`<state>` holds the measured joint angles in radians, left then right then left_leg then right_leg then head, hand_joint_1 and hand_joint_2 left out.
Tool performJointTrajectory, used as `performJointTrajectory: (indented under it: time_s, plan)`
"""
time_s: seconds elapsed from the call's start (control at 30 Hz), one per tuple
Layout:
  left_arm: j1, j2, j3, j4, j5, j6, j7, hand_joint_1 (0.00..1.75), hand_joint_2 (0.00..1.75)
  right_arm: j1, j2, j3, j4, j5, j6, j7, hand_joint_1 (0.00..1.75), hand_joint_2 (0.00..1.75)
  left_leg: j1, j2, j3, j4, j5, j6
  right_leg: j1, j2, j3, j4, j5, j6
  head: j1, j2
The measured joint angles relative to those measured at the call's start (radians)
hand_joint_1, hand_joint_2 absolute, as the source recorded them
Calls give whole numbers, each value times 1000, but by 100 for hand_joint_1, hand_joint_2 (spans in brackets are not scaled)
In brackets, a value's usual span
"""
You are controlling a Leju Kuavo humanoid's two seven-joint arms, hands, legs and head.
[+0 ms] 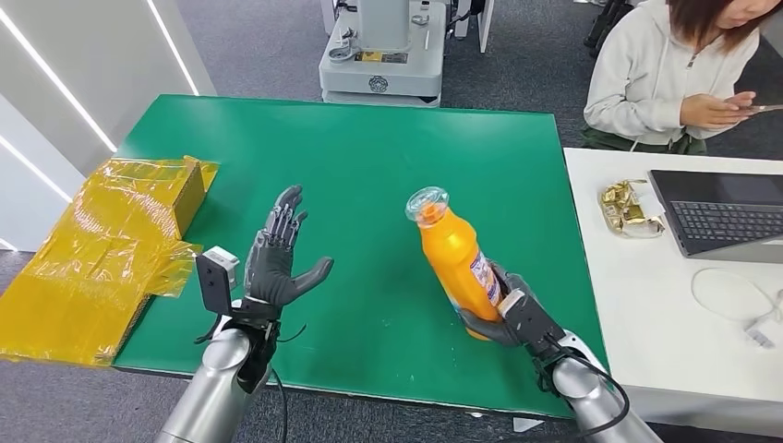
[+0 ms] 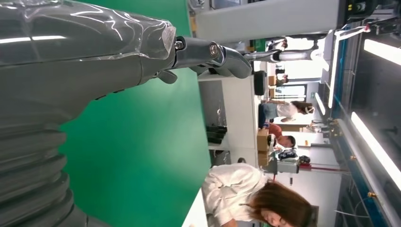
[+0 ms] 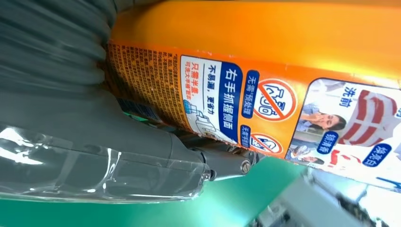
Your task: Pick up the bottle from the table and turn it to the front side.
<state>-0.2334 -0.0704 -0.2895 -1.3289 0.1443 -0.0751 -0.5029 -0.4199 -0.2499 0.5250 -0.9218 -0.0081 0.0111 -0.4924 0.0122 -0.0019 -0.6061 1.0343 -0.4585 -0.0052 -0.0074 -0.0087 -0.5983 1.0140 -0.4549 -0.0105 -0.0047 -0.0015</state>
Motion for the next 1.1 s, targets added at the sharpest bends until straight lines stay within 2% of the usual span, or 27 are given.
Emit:
performJointTrajectory:
  time_s: [0.2,0.47,0.7,0.87,1.1]
  plan:
    - [-91,-7,-12,64,158,-146,101,0,175,20,74,-64,-27,-6,-42,-9,175,175,0,2,0,0,0,0,0,2,-1,0,0,0,0,0]
    - [-220,-35,-62,156,239,-190,140,0,175,-139,190,-63,98,5,-58,-36,175,175,0,3,0,0,1,-1,0,3,-1,1,1,-1,0,0]
    - [-294,-55,-99,187,261,-217,168,0,175,-263,277,-22,209,42,-71,-23,175,175,0,3,-1,0,1,-1,0,4,-2,1,1,-1,0,0]
    - [-342,-67,-118,193,224,-197,177,0,175,-345,344,28,288,63,-74,4,175,175,0,3,0,0,1,-1,0,4,-2,1,1,-1,0,0]
    - [-400,-59,-118,209,172,-159,177,0,175,-397,393,70,346,98,-73,38,175,175,0,3,-1,0,2,-1,0,4,-2,1,1,-1,0,0]
